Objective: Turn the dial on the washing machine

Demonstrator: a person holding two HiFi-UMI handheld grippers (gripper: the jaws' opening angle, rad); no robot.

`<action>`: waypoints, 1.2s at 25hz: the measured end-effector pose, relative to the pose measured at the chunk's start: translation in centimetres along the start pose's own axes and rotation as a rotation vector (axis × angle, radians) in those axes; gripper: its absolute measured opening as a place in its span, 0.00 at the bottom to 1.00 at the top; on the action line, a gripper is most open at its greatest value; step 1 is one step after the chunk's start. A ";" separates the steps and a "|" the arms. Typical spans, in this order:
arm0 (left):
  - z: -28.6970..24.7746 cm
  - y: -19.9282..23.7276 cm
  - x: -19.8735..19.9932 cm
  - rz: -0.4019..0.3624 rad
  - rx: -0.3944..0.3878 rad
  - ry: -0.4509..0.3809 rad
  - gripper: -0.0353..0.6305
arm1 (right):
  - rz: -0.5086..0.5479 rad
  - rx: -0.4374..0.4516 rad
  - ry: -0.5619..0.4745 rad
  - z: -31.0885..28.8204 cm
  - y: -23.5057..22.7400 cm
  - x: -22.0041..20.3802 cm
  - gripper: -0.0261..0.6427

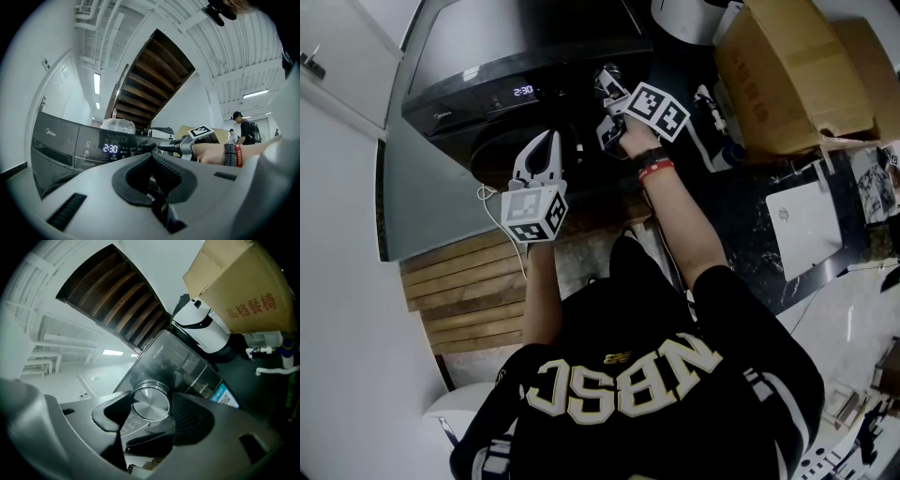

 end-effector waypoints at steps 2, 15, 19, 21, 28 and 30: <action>0.0 0.0 0.0 0.001 0.000 0.001 0.07 | 0.005 0.000 0.001 0.0 0.0 0.0 0.46; -0.1 -0.2 0.1 0.004 0.001 0.002 0.07 | 0.019 0.007 0.007 0.1 0.1 0.2 0.46; -0.2 -0.2 0.0 0.004 0.001 0.002 0.07 | -0.017 0.018 0.004 0.0 -0.1 0.1 0.46; -0.2 -0.2 0.0 0.004 0.001 0.002 0.07 | -0.046 0.026 0.002 0.0 -0.2 0.1 0.46; -0.6 -0.3 -0.3 0.010 -0.005 0.009 0.07 | -0.258 0.063 -0.020 0.0 -1.0 -0.3 0.46; -0.7 -0.3 -0.3 0.010 -0.005 0.009 0.07 | -0.390 0.082 -0.032 0.0 -1.4 -0.6 0.46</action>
Point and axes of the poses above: the fingertips, and each gripper's own axes: z backward along the fingers, y to its left, x out of its top, the point moved 8 cm from there along z, backward along the fingers
